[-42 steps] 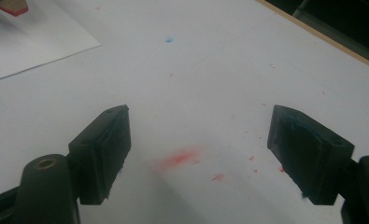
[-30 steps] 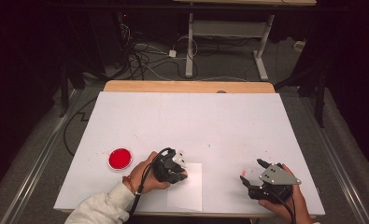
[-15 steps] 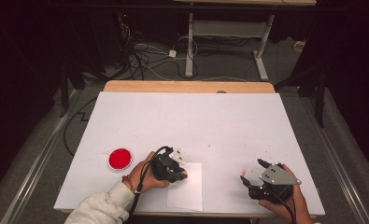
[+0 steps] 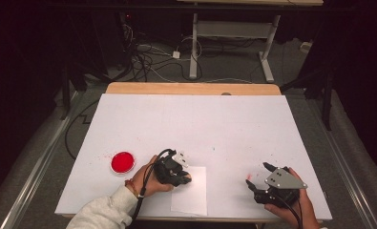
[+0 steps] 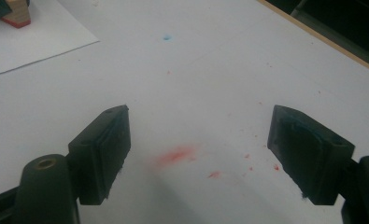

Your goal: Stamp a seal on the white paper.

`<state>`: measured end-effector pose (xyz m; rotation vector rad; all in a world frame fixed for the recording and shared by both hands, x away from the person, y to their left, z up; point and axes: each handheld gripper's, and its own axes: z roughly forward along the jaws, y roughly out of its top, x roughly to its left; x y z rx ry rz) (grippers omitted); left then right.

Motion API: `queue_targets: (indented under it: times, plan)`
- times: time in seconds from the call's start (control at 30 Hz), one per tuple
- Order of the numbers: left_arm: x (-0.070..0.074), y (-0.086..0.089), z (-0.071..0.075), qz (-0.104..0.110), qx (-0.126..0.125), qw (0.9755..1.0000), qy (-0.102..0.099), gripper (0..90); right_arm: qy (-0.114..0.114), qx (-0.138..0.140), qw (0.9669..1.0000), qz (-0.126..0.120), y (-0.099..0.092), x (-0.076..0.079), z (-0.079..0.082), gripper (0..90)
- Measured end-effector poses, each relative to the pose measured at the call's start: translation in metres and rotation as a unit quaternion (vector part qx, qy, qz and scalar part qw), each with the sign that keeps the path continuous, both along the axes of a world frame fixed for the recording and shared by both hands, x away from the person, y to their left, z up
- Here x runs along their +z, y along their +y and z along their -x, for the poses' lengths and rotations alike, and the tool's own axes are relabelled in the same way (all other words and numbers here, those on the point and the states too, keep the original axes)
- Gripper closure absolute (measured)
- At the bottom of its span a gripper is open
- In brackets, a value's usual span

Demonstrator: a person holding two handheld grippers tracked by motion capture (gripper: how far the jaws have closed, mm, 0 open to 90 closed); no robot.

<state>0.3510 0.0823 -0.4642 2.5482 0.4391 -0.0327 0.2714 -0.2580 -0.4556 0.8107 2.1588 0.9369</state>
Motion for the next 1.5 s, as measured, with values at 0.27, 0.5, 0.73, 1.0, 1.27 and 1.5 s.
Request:
queue_targets:
  times: [0.27,0.5,0.73,1.0,1.27,1.5]
  plan:
    - [0.000,0.000,0.001,-0.001,0.001,1.0000,-0.002,73.6,0.000,0.000,1.0000,0.001,0.000,0.000,0.000,21.8]
    - [-0.001,-0.001,0.003,-0.004,0.004,0.9999,-0.011,73.5,0.001,0.001,1.0000,0.001,0.000,0.000,0.000,21.8]
    - [0.001,-0.003,0.005,-0.011,0.001,0.9998,-0.018,73.5,0.001,-0.001,1.0000,-0.001,0.000,0.000,0.000,21.8]
    - [0.001,-0.004,0.005,-0.016,0.002,0.9997,-0.020,73.5,0.000,-0.002,1.0000,-0.003,-0.001,0.000,-0.001,21.9]
    - [0.004,-0.008,0.008,-0.033,-0.003,0.9988,-0.035,73.5,0.000,-0.001,1.0000,0.000,-0.001,0.000,0.000,21.9]
    - [0.013,-0.004,0.012,-0.024,-0.002,0.9984,-0.052,73.5,0.000,-0.001,1.0000,-0.002,-0.002,0.000,-0.001,21.9]
